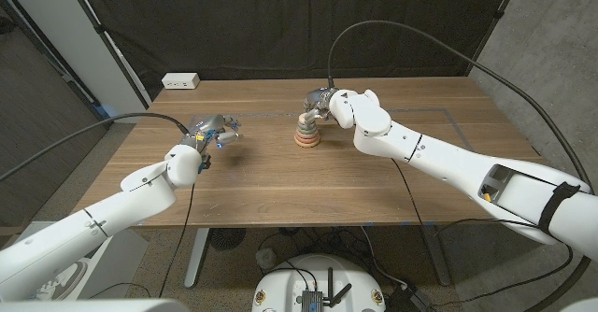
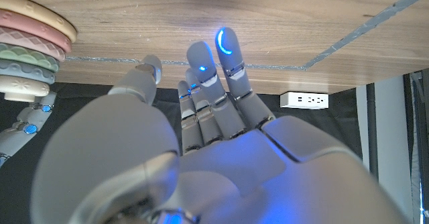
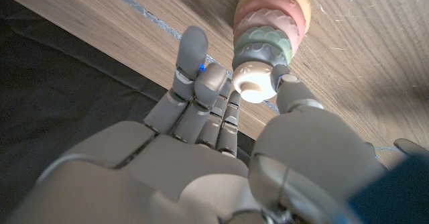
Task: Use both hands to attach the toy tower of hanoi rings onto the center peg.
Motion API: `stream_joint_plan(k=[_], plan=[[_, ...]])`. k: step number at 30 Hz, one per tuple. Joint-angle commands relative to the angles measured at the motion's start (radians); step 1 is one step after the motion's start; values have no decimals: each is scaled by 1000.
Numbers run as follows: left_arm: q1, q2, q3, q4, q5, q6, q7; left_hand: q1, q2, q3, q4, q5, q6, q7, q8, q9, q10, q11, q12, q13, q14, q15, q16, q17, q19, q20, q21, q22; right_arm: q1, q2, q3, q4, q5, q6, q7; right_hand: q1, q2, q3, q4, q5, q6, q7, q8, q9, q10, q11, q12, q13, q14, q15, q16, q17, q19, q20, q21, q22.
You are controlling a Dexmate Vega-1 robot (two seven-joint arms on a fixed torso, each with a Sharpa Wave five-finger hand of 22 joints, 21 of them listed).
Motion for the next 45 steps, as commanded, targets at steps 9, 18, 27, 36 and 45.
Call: stream_joint_plan(k=[9, 18, 27, 36, 45], plan=[[29, 9, -20, -24, -4, 4, 23, -5, 5, 7, 2, -3, 9, 2, 1, 2, 6, -3, 7, 3, -1, -60, 5, 2, 3, -134, 4, 2, -64, -46, 63, -93, -12, -23, -39, -15, -3, 7, -5, -7, 0, 3, -4, -3, -24, 10, 7, -18, -14, -1, -22, -4, -13, -30, -6, 2], [47, -10, -26, -38, 2, 20, 60, -4, 3, 8, 0, -2, 6, -3, 0, 3, -2, -6, 3, 3, -3, -61, 6, 1, 3, -134, 3, 1, -126, -77, 120, -148, 12, -38, -103, -13, 7, 14, -4, -6, 27, 10, 7, -1, -12, 2, 14, -26, -3, -1, -17, 5, -10, -30, -5, 5], [58, -2, -39, -70, 6, 38, 67, -4, 1, 8, 1, -2, 1, -4, -2, 3, -6, -6, 1, 2, -4, -61, 5, -2, 4, -134, 1, -2, -188, -116, 172, -204, 35, -66, -163, -5, 18, 23, -7, -5, 37, 8, 10, -1, 2, -2, 21, -35, -3, -1, -22, 4, -11, -30, -7, 4], [62, -10, -48, -79, 6, 30, 80, -4, 0, 9, 1, -2, -5, -2, -3, 3, -10, -3, 1, 4, -2, -60, 8, -1, 2, -134, 2, -2, -240, -149, 206, -256, 44, -102, -209, -1, 22, 28, -9, -4, 50, 7, 14, -1, 18, -9, 27, -38, -2, -1, -25, 4, -13, -30, -7, 3], [84, -30, -71, -84, -12, 6, 106, -2, 0, 9, 0, -1, -3, -4, -2, 3, -8, -5, 2, 2, -4, -61, 8, -5, 3, -134, 2, -5, -322, -195, 278, -304, 116, -93, -292, 12, 32, 37, -13, -1, 81, -4, 25, 1, 48, -30, 41, -33, 1, -1, -29, 0, -8, -31, -5, 3]])
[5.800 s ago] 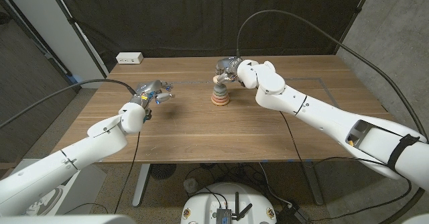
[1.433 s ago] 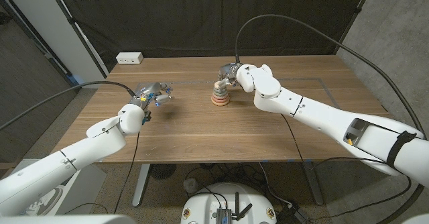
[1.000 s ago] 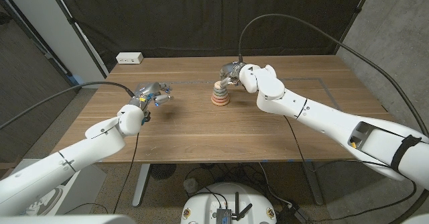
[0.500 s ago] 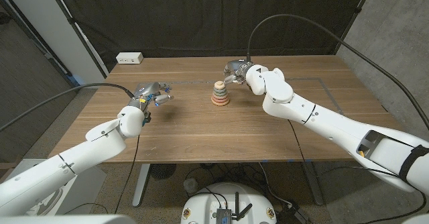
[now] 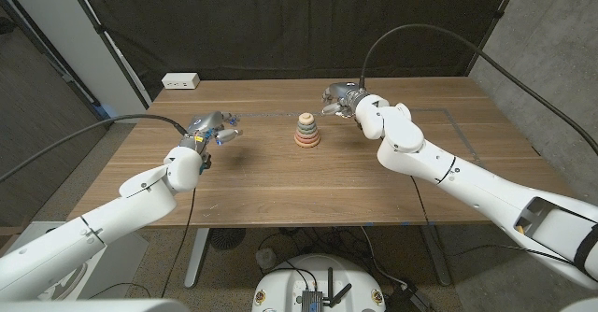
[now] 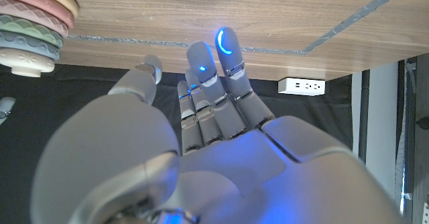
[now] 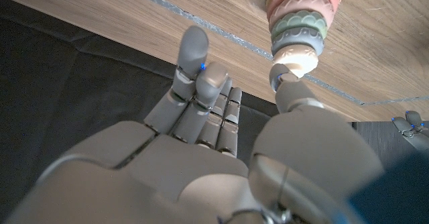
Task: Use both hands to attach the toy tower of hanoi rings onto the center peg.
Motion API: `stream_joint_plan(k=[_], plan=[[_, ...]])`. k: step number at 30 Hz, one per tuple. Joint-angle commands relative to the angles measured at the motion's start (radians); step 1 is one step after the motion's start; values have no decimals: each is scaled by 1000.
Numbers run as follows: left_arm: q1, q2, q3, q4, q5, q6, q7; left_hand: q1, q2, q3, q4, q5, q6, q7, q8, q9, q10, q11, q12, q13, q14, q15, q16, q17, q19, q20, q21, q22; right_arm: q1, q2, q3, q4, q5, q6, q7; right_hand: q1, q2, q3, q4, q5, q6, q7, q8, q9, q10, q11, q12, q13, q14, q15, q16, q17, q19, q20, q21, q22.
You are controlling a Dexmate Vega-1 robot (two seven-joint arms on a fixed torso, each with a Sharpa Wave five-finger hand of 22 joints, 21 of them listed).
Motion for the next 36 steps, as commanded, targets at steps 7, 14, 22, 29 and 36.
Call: stream_joint_plan(k=[7, 14, 22, 29, 36], plan=[[36, -35, -37, 2, -24, -59, 54, 0, -1, 9, 0, -1, 3, 1, 0, 4, 1, -7, 4, 0, 0, -61, 10, -1, 6, -134, 5, 2, -151, -100, 128, -111, 114, -18, -150, 30, 29, 18, -6, 10, 35, -2, 14, 2, 31, 3, 16, 7, 24, -7, 4, 6, 11, -35, 0, 3], [28, -72, -24, 2, -11, -54, 83, 1, -1, 10, 1, -1, 5, 2, 1, 4, 1, -3, 5, 3, 2, -60, 13, 1, 2, -134, 6, 5, -216, -161, 188, -152, 168, 3, -213, 39, 32, 22, -6, 11, 53, -1, 19, 0, 51, -3, 21, 9, 32, -7, 8, 7, 16, -34, 2, 2], [-7, -113, 29, 7, 64, -2, 123, -1, -3, 9, 1, -2, 10, -1, 2, 5, 7, -5, 7, 3, -1, -60, 11, -3, 7, -133, 6, 3, -291, -219, 269, -147, 254, 83, -320, 42, 35, 24, -4, 11, 49, -1, 15, -1, 69, -2, 26, 13, 37, -6, 11, 9, 18, -34, 3, 3], [-9, -124, 45, -19, 88, 56, 115, -2, -4, 8, 1, -2, 12, 0, 2, 5, 7, -6, 6, 2, 3, -60, 14, -3, 8, -134, 5, 2, -329, -232, 305, -144, 303, 86, -369, 44, 34, 25, -5, 11, 50, -4, 15, -2, 71, -10, 26, 17, 41, -6, 16, 12, 20, -34, 4, 4], [33, -125, 8, -62, 48, 47, 114, -2, -5, 8, 1, -2, 10, -2, 1, 5, 4, -8, 5, 3, 0, -60, 13, -5, 6, -134, 3, 0, -394, -216, 335, -118, 342, 108, -502, 39, 19, 20, -5, 10, 58, -11, 17, -3, 81, -17, 28, 22, 35, -6, 14, 10, 18, -33, 5, 4]])
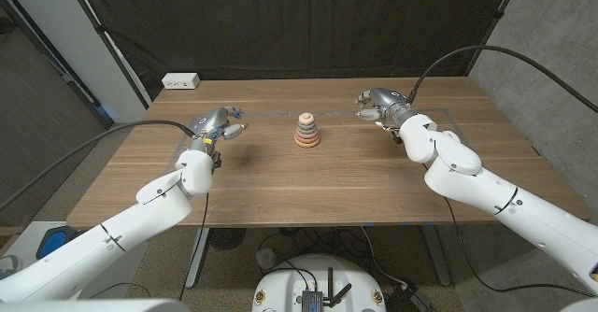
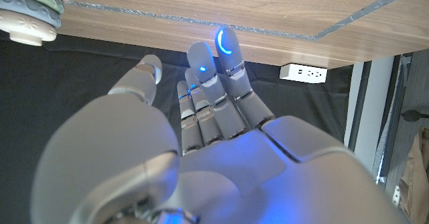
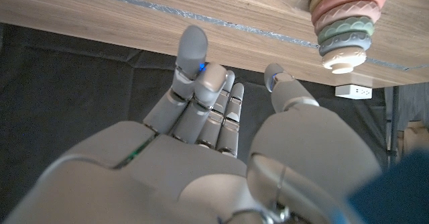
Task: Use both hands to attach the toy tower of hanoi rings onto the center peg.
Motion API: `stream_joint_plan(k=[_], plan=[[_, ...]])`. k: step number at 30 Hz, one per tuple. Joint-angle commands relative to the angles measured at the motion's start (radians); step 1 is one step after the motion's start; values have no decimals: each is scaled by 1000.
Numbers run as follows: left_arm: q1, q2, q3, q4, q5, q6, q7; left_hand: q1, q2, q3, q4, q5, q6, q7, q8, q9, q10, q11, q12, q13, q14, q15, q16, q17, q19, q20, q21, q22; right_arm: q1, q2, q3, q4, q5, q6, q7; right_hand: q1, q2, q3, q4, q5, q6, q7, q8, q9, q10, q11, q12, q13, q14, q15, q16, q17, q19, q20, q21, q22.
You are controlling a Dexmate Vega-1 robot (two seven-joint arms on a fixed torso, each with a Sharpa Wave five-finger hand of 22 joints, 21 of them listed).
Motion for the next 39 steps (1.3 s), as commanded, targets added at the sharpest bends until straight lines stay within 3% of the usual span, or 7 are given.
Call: stream_joint_plan(k=[1, 10, 19, 30, 39], plan=[[31, -14, -19, -46, -6, 38, 8, -3, -5, 4, -1, -2, 8, 0, 1, 6, 2, -7, 7, 5, -1, -60, 5, 1, 5, -134, 3, 0, -116, -18, 80, 20, 71, 32, -162, 6, -14, 0, 1, 2, 15, -8, 3, 0, 9, -8, 6, 5, 6, -1, 2, 0, 4, -28, 4, 3], [39, 5, -49, -24, -43, -17, -13, -8, -4, 4, 1, -3, 3, 3, 0, 6, -1, -4, 6, 7, -5, -60, 6, 3, 0, -133, 3, 2, -182, -58, 110, 35, 69, 95, -271, 11, -15, 2, -1, 2, 16, -14, 7, 5, 6, -11, 2, 10, 10, 0, 8, 3, 6, -28, 7, 5], [-16, -44, 16, 20, -15, 14, -5, -9, -6, 4, 0, -2, 17, -4, 5, 7, 15, -15, 13, 11, -9, -60, 7, 4, -1, -134, 3, 4, -241, -62, 145, 101, 103, 187, -377, 26, -8, 8, -2, 4, 21, -17, 14, 13, 13, -15, -1, 12, 9, 0, 8, -2, 8, -28, 9, 7], [-44, -70, 43, 73, -20, -9, -2, -13, -13, 1, -1, -3, 22, -9, 5, 7, 16, -16, 12, 11, -19, -60, 1, -3, -6, -133, -3, -5, -243, -60, 140, 152, 90, 184, -405, 32, -3, 10, 1, 6, 16, -19, 16, 21, 2, -10, -10, 15, 17, 1, 19, 4, 4, -27, 9, 5], [-77, -76, 72, 67, 15, 24, -3, -13, -16, 0, -2, -3, 15, -11, 2, 7, 7, -18, 7, 12, -34, -60, -5, -7, -16, -134, -9, -12, -239, -59, 132, 169, 79, 175, -413, 32, -3, 11, 2, 6, 15, -22, 19, 26, 0, -13, -14, 17, 11, 1, 19, 2, -3, -26, 7, 3]])
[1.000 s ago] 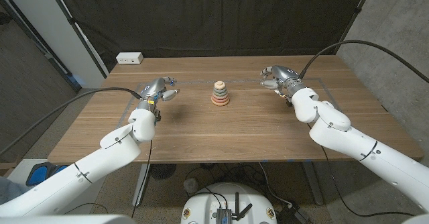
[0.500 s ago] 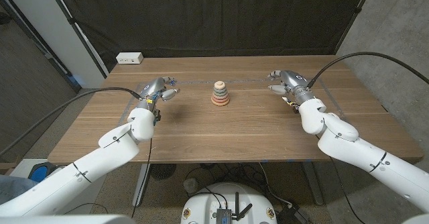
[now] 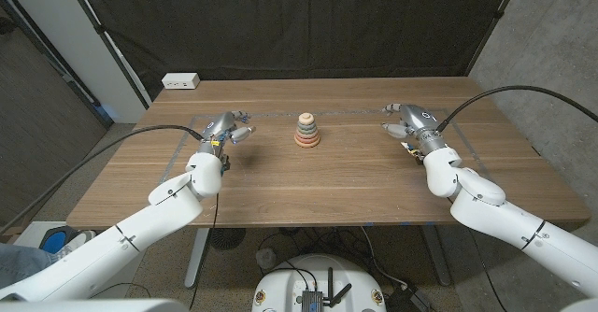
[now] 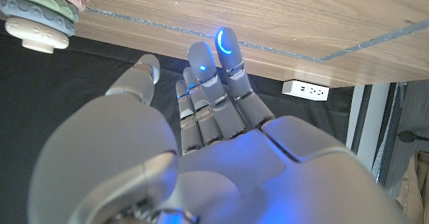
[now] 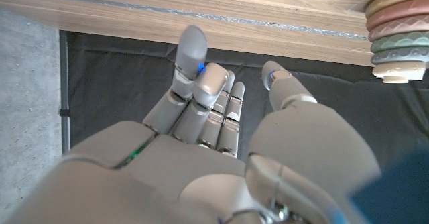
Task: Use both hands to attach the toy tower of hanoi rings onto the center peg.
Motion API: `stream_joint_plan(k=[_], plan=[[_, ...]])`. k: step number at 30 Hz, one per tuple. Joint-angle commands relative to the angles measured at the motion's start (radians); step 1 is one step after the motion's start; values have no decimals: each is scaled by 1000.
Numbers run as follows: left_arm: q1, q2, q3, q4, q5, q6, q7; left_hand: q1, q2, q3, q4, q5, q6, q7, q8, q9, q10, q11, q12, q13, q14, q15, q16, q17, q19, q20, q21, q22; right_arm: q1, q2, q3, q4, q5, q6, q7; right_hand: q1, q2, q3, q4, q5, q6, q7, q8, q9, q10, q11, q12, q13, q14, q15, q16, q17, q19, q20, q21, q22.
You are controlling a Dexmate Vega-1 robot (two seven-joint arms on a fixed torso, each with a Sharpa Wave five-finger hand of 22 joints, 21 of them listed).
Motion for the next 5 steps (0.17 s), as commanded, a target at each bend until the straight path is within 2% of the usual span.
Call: stream_joint_plan(k=[1, 5], plan=[[-38, -17, 36, 10, 33, 28, 0, -1, -5, 0, -2, -3, 1, -3, 2, 3, -6, 0, 1, 0, -11, -69, -5, -2, -10, -134, -8, -1, -4, 0, -5, 40, -8, -4, -24, 6, 7, 11, 2, 6, 2, -7, 4, 5, -12, 3, -11, 2, 1, 2, 6, 2, -4, -26, 3, 1], [-46, -16, 52, 3, 55, 48, -2, -3, -5, -1, -1, -3, -1, -2, 1, 2, -9, 3, -1, -1, -17, -69, -6, -2, -18, -133, -12, -5, 12, 2, -22, 54, -17, -3, -12, 4, 7, 10, 4, 6, -7, -8, 0, 5, -23, 2, -15, 3, -8, 2, 0, -2, -10, -26, 3, 1]])
